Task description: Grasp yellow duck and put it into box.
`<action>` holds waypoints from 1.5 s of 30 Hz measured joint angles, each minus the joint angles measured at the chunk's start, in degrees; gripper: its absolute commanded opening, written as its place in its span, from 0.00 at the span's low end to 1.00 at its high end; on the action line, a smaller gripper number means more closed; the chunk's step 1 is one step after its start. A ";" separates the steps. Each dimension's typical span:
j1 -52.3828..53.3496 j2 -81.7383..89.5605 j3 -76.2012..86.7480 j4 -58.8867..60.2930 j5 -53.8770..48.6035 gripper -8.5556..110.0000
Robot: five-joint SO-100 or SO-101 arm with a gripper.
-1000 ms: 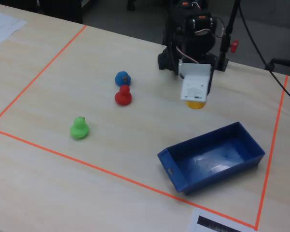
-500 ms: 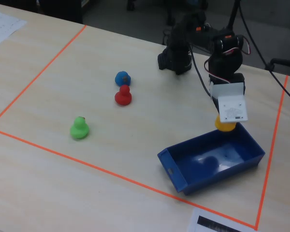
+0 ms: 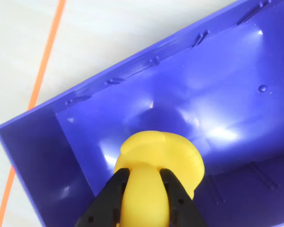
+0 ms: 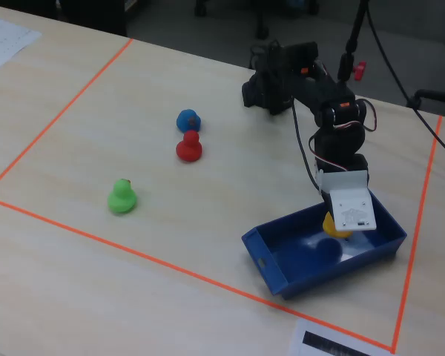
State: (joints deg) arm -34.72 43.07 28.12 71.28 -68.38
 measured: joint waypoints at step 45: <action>28.48 122.87 136.76 -4.83 -9.23 0.07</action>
State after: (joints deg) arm -6.24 165.94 164.88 66.45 -77.61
